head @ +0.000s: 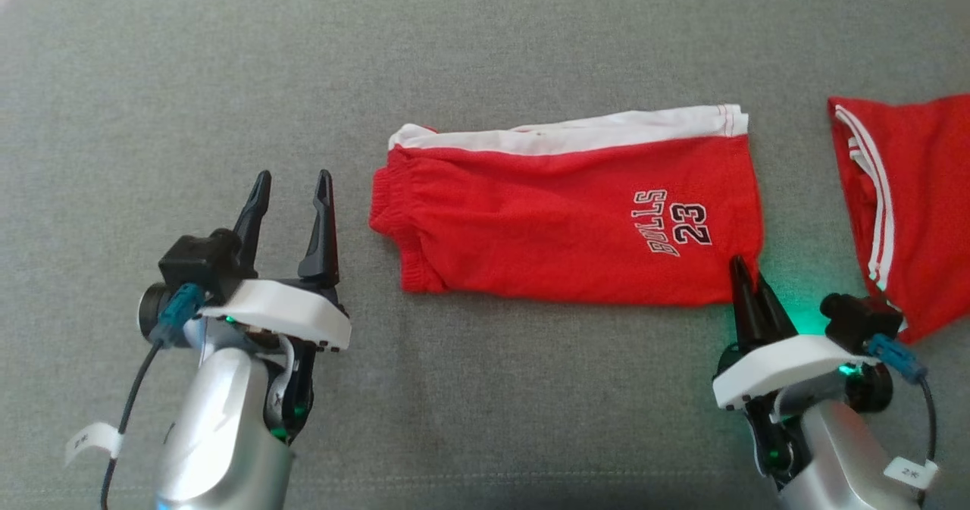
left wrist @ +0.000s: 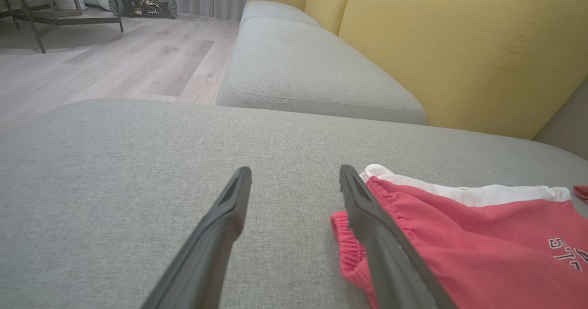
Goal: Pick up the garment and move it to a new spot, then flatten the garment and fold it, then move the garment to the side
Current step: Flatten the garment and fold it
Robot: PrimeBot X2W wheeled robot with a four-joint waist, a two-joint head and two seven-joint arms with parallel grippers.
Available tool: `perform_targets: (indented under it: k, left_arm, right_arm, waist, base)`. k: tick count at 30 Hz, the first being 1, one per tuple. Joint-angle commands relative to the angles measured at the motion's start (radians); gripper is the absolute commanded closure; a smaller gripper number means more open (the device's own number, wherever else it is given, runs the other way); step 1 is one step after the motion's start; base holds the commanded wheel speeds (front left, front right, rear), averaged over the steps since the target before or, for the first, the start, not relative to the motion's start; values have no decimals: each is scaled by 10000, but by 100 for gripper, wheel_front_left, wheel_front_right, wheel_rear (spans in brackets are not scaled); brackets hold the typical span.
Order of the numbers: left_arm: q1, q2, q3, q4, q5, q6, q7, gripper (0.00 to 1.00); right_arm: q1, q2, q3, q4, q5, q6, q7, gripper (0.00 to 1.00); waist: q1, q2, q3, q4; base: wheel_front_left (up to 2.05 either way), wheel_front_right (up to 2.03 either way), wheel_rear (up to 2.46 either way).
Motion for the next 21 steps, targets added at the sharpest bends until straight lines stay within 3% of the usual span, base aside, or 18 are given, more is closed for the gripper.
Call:
perform_targets:
  k: [1, 6, 9, 15, 16, 21]
  left_arm:
    - [-63, 135, 275, -271, -57, -5, -78, 0]
    - [25, 134, 166, -248, -128, 36, -78, 0]
    - [65, 134, 115, -248, -158, 43, -78, 0]
    - [115, 134, -2, -244, -219, 55, -78, 0]
    - [125, 134, -78, -227, -248, 57, -78, 0]
    - [117, 134, -138, -224, -294, 98, -78, 0]
  right_arm:
    - [70, 51, 122, -447, -187, -9, 111, 100]
    - [-262, 60, 216, -1449, -656, -9, 672, 100]
    - [-767, 63, 813, -2080, -917, -9, 1106, 100]
    - [-1931, 66, 3247, -2795, -531, -9, 1874, 100]
    - [-2117, 66, 4068, -2847, -155, -9, 1976, 100]
    - [-2239, 67, 5435, -2688, 629, -9, 1887, 100]
  waist:
    - [0, 0, -103, 47]
    - [0, 0, -343, 170]
    - [0, 0, -448, 263]
    - [0, 0, -577, 594]
    - [0, 0, -589, 762]
    - [0, 0, -503, 1048]
  base:
    - [0, 0, 0]
    - [0, 0, 0]
    - [0, 0, 0]
    - [0, 0, 0]
    - [0, 0, 0]
    - [0, 0, 0]
